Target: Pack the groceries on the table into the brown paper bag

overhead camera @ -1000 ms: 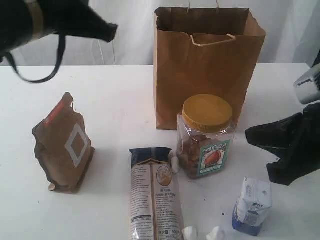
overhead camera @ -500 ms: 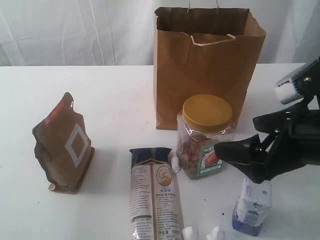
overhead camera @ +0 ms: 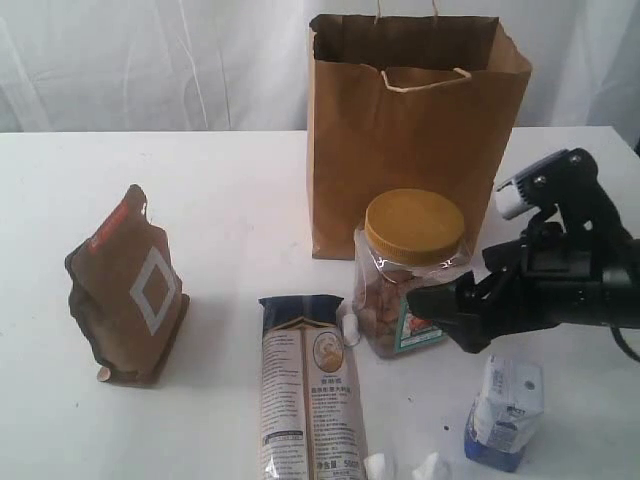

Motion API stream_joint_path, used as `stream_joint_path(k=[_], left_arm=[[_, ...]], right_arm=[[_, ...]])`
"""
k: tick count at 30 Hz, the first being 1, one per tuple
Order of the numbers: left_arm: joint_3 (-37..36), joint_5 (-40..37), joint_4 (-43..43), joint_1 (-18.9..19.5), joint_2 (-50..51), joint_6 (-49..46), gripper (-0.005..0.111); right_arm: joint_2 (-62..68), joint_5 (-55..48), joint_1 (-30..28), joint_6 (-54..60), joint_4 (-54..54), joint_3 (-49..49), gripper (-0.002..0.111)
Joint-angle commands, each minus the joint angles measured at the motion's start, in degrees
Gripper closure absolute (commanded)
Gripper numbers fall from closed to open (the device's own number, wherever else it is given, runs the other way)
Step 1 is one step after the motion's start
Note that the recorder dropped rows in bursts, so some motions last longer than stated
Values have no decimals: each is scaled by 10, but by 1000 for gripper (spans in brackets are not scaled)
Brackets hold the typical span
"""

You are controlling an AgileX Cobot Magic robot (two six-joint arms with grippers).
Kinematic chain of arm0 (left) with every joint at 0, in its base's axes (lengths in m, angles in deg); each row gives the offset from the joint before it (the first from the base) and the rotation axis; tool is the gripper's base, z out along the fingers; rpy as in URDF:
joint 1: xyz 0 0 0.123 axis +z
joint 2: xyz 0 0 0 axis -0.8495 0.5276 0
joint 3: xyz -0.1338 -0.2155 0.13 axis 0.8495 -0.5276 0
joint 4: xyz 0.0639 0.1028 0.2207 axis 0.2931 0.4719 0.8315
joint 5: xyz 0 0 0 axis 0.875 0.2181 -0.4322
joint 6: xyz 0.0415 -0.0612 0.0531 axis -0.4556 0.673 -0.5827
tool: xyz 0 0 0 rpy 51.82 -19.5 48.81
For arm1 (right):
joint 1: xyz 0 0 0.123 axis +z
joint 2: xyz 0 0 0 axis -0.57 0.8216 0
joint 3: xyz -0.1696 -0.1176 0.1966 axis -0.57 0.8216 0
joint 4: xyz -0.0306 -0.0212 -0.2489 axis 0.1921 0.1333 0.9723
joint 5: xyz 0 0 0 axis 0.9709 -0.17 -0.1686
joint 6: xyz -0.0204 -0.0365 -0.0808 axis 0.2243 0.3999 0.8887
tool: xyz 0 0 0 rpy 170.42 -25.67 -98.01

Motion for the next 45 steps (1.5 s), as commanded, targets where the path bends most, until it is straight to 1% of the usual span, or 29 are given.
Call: stream_joint_path(k=[1, 3, 6, 10, 18, 25, 31, 34, 38, 39, 40, 42, 45], left_arm=[[-4, -4, 6, -1, -5, -1, 107], [-4, -4, 6, -1, -5, -1, 107], [-4, -4, 6, -1, -5, -1, 107], [-4, -4, 6, -1, -5, -1, 107], [-4, -4, -5, -1, -5, -1, 107], [-4, -5, -7, -1, -5, -1, 107], [-4, -30, -7, -1, -5, -1, 107], [-4, -50, -7, -1, -5, -1, 107], [-4, -58, -7, -1, -5, -1, 107], [-4, -58, -7, -1, -5, -1, 107], [-4, -57, -8, -1, -5, -1, 107], [-4, -50, -16, -1, -5, -1, 107], [-4, -48, -22, -1, -5, -1, 107]], right_arm=[[40, 20, 35, 63, -97, -1, 3], [58, 22, 52, 115, -145, -4, 3], [85, 39, 74, 159, -150, -13, 3], [107, 103, 90, 158, -150, -30, 3], [108, 102, 91, 157, -150, -53, 3], [85, 144, 91, 65, -150, -53, 3], [17, 179, 91, 51, -150, -53, 3], [-11, 225, 91, 51, -150, -49, 3], [-43, 325, 91, 49, -150, -15, 3], [-52, 336, 91, 47, -150, -6, 3], [-67, 333, 91, 47, -150, 4, 3], [-101, 291, 91, 47, -150, 17, 3], [-147, 198, 91, 47, -150, 21, 3]])
